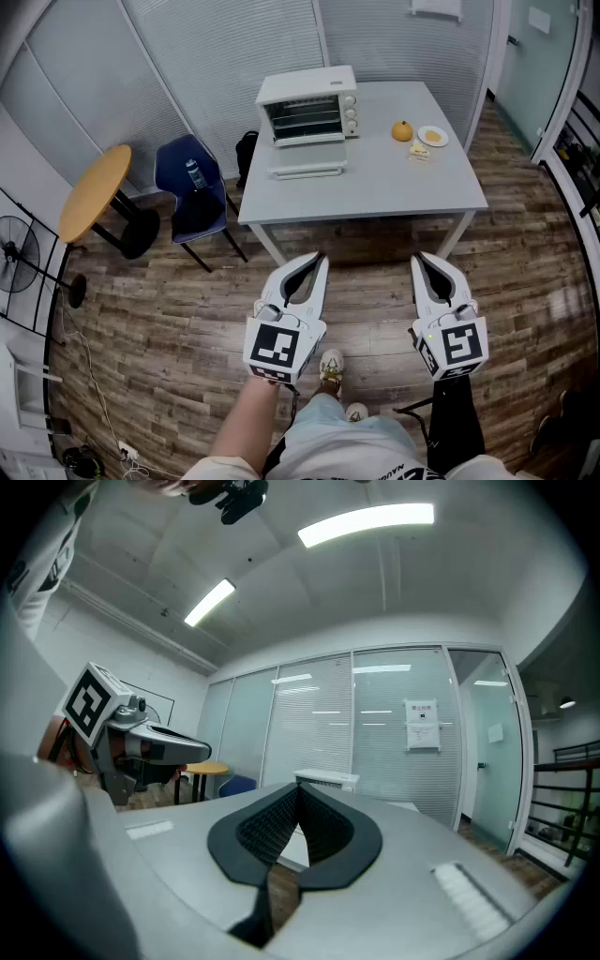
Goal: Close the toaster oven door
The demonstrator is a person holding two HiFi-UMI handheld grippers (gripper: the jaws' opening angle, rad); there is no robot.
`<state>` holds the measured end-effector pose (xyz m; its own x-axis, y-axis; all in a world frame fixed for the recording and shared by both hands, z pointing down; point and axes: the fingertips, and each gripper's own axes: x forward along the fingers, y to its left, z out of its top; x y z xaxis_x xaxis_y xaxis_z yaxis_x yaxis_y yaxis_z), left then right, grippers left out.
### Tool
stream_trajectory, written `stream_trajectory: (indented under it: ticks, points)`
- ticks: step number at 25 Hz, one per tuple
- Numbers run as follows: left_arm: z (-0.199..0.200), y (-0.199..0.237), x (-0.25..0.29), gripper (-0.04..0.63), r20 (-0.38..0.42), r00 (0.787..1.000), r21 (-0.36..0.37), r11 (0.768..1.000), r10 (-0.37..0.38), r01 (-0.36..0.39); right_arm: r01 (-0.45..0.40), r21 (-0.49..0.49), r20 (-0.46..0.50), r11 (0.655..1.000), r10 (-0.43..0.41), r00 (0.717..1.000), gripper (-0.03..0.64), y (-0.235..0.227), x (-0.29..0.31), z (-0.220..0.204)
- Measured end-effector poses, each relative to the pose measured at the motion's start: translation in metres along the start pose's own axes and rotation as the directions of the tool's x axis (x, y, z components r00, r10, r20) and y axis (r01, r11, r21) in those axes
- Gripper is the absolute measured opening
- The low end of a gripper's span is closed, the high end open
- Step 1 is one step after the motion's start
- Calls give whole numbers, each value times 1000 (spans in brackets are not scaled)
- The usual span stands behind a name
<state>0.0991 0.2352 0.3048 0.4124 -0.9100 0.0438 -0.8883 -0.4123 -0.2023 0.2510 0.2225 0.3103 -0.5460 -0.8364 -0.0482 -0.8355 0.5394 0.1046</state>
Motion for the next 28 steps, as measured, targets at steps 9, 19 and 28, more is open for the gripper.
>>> stream_trajectory:
  ticks: [9,19,28]
  points:
    - [24,-53,-61,55,58,996,-14,998,65,-64,4,1,2,1000,-4,1000,3,25,-83,8]
    - [26,-53,-86,55,108,990,-18,996,88,-87,1,1,46,1000,-1,999,2,43,-93,11]
    - [30,-26,-93,55,132,981,-37,989,146,-142,-32,-26,68,999,33,997,3,66,-62,10]
